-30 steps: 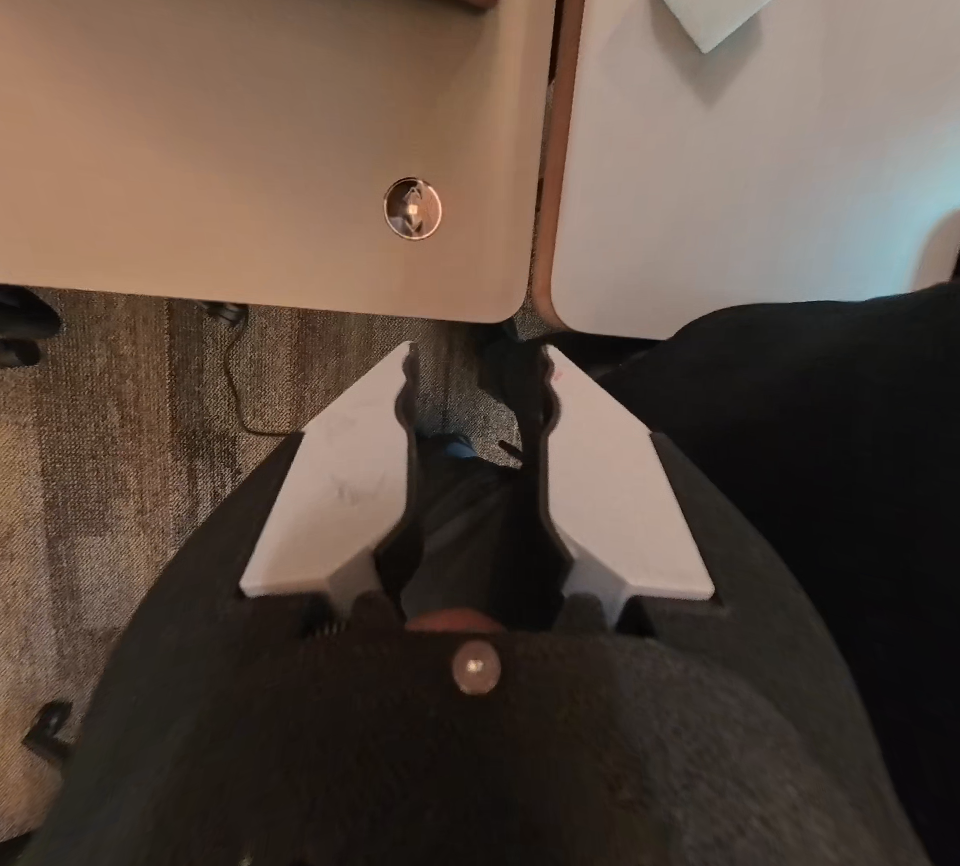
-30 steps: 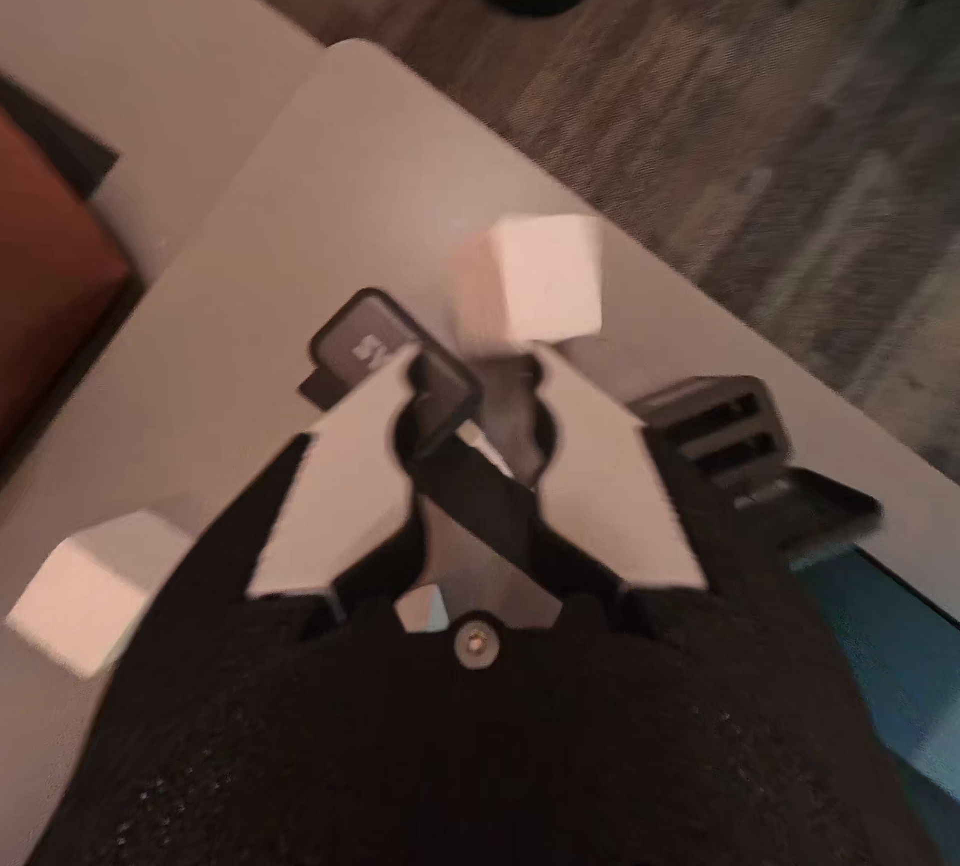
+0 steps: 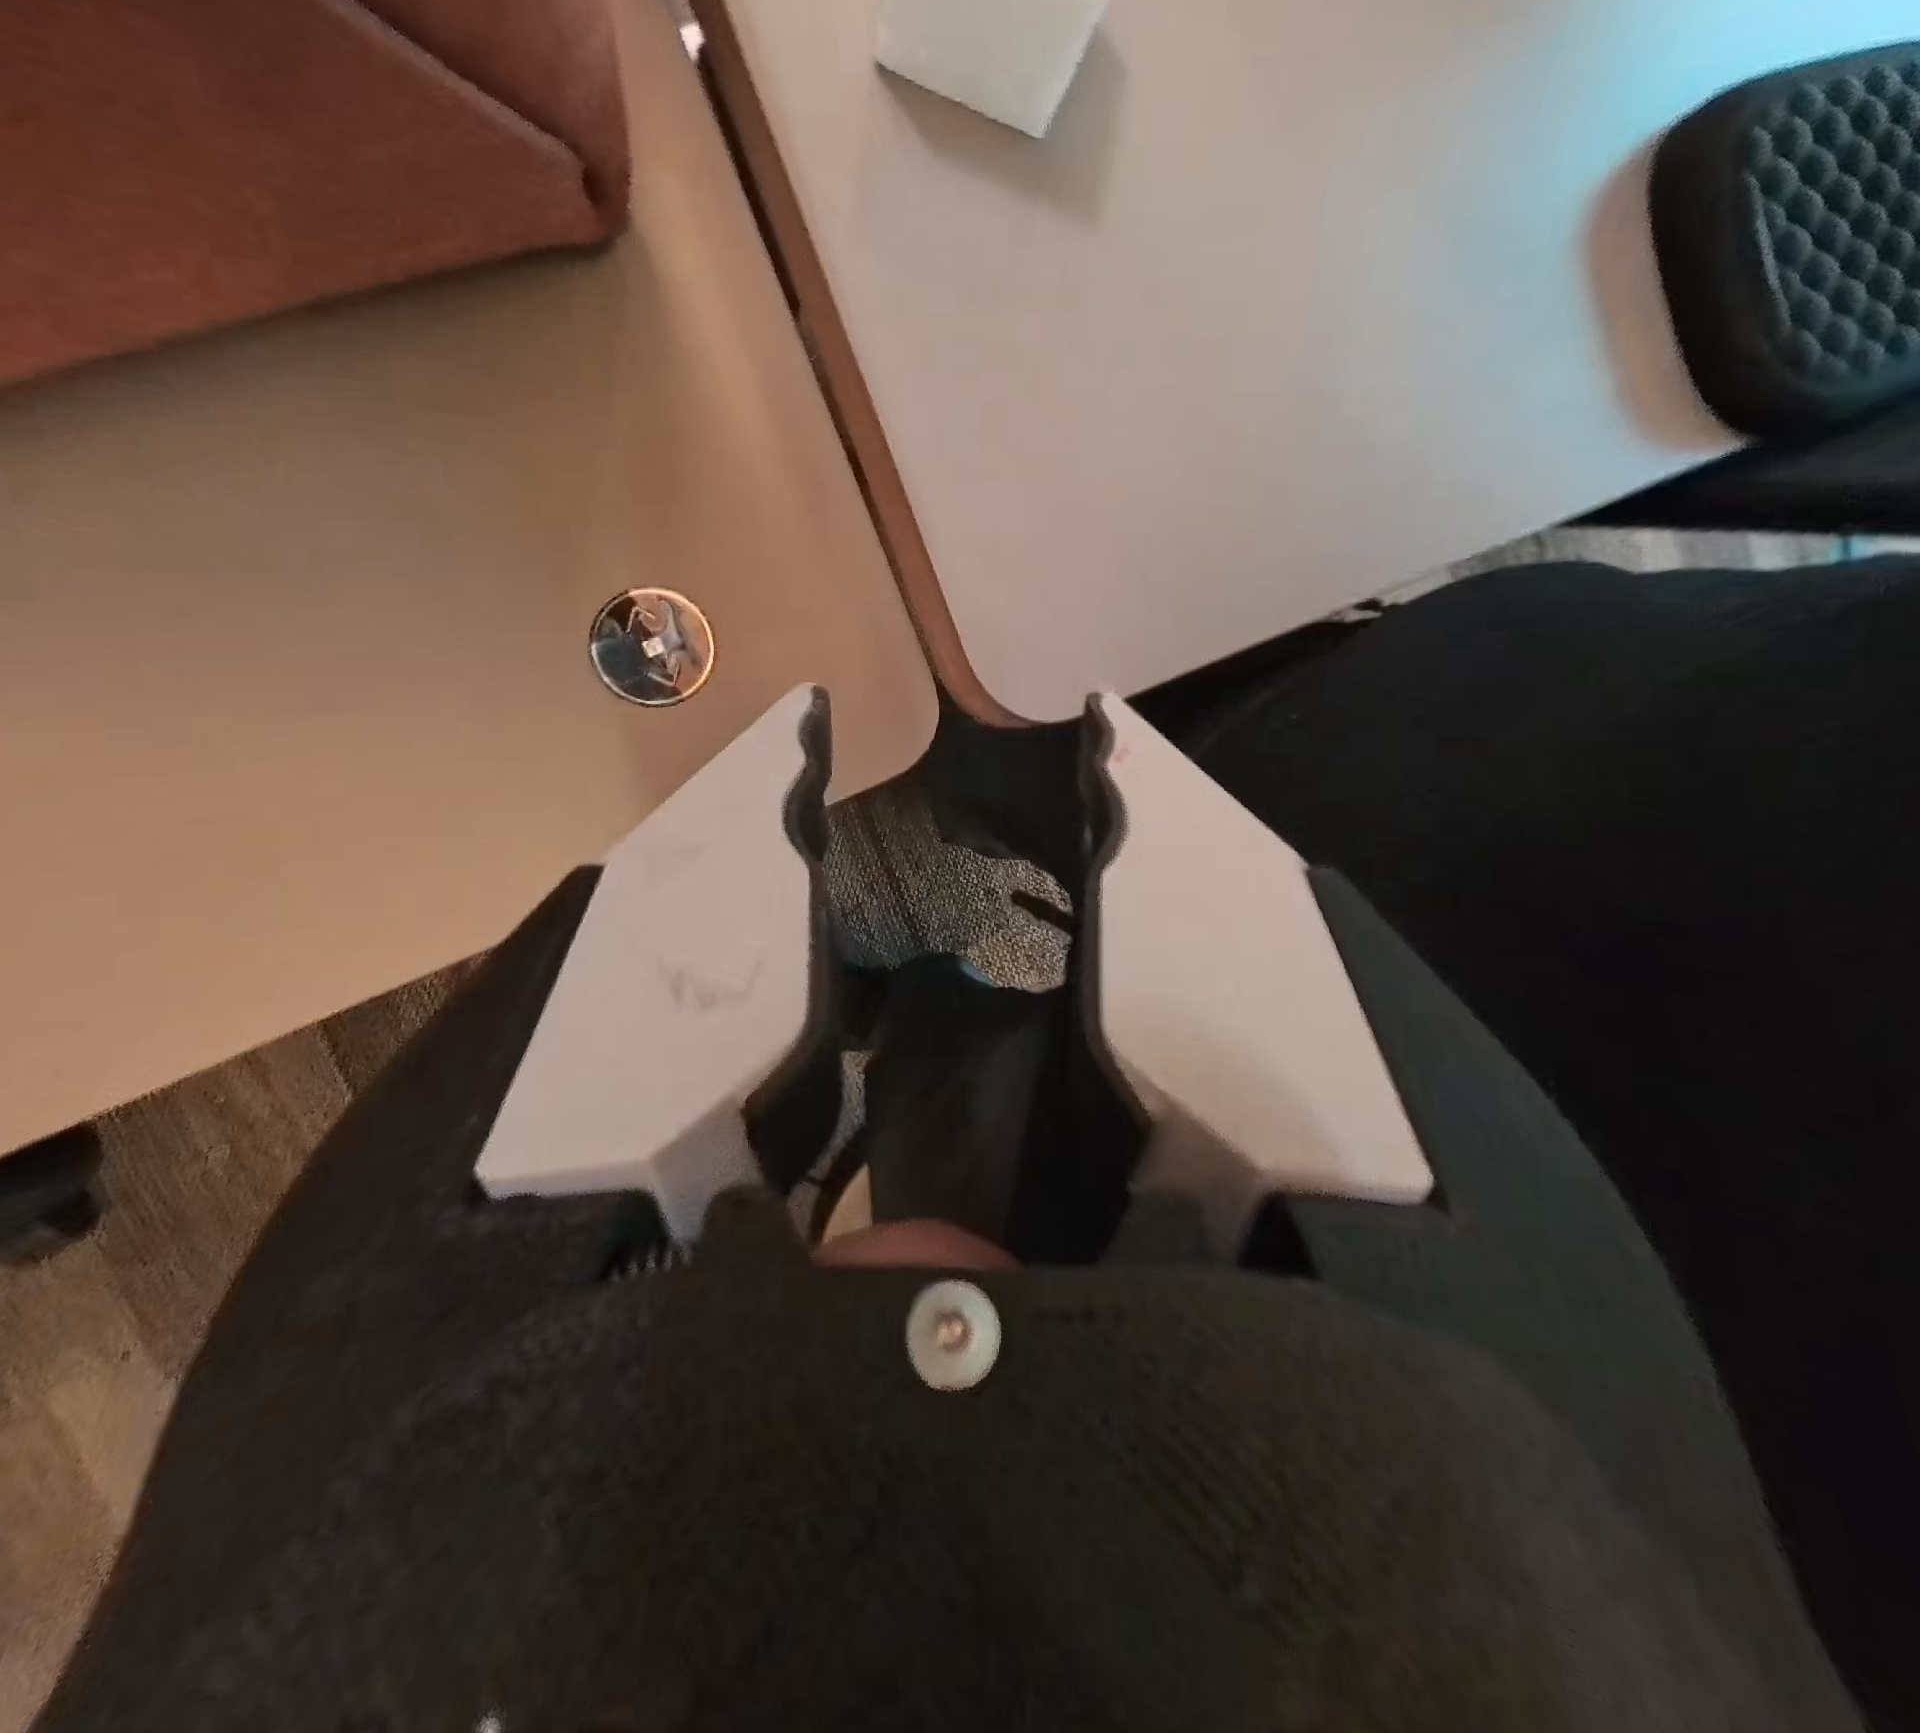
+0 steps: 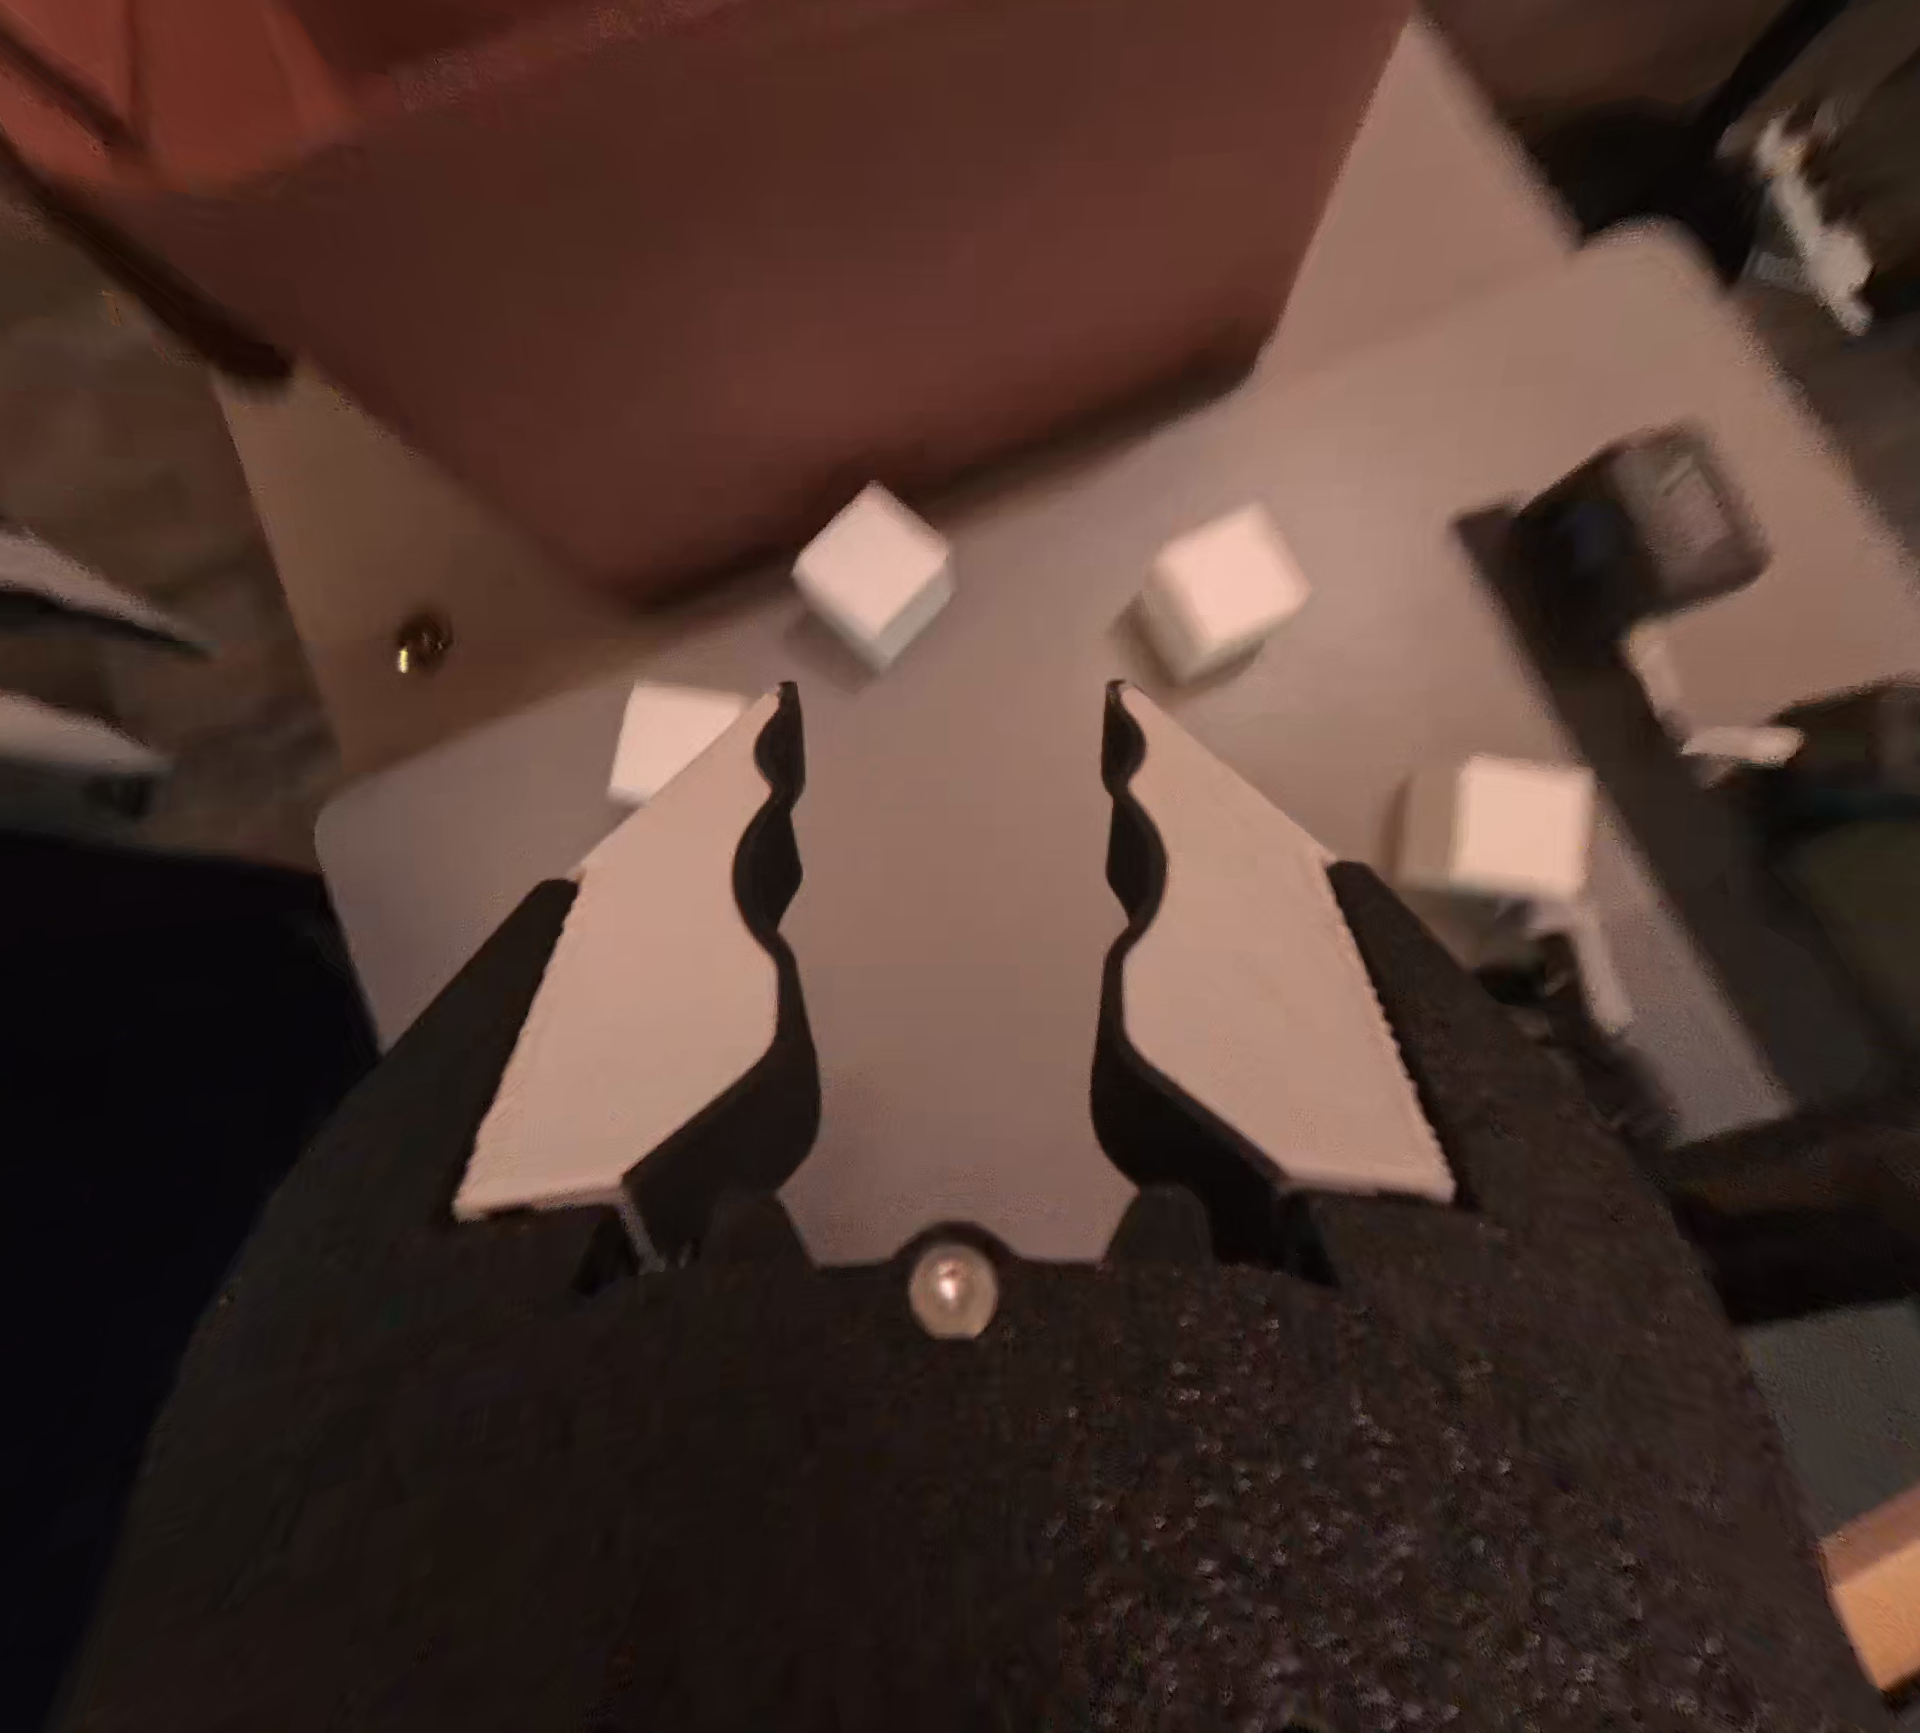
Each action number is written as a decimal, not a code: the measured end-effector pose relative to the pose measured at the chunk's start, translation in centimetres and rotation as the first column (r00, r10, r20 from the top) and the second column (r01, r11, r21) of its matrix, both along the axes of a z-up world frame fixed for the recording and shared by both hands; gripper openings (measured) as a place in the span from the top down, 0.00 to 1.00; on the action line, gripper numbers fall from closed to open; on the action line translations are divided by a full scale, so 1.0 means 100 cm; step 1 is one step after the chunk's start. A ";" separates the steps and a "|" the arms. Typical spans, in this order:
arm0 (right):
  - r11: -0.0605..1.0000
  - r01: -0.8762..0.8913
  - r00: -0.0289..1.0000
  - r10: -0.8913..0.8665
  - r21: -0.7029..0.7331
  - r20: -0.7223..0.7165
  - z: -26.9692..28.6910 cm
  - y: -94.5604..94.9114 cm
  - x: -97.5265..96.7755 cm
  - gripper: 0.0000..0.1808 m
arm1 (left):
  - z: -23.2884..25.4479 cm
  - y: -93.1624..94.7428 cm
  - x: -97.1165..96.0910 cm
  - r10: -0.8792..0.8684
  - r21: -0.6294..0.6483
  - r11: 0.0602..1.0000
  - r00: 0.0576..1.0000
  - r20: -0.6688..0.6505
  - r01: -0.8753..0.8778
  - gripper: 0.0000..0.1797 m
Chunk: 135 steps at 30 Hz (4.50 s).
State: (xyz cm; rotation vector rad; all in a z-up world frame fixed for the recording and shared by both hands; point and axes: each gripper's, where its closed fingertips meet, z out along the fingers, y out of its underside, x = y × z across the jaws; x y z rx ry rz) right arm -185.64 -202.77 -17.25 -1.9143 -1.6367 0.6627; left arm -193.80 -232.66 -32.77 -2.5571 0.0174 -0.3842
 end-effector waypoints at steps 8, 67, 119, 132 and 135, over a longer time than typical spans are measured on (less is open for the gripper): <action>0.967 0.166 0.967 -0.198 0.194 0.160 -0.060 -0.145 0.081 0.68 | -0.022 -0.034 0.027 -0.300 0.071 0.952 0.953 0.041 0.297 0.79; -0.614 0.761 -0.571 -0.787 -0.209 0.235 -0.271 -0.388 1.298 0.55 | 0.035 0.132 1.411 -0.877 0.231 -0.459 -0.480 0.038 0.858 1.00; 0.995 -0.039 0.997 0.044 -0.097 0.056 -0.186 1.069 1.420 0.84 | -0.076 1.208 1.378 -0.309 -0.143 0.940 0.951 0.032 0.310 0.91; 0.979 -0.086 0.952 0.135 -0.182 0.276 -0.269 1.221 1.112 0.83 | -0.101 1.374 1.125 -0.083 0.018 0.997 0.991 0.109 0.081 0.90; 0.960 -0.238 0.905 0.275 -0.147 0.324 -0.271 1.224 1.044 0.83 | -0.080 1.413 1.007 -0.114 0.045 0.992 0.993 -0.032 0.115 0.90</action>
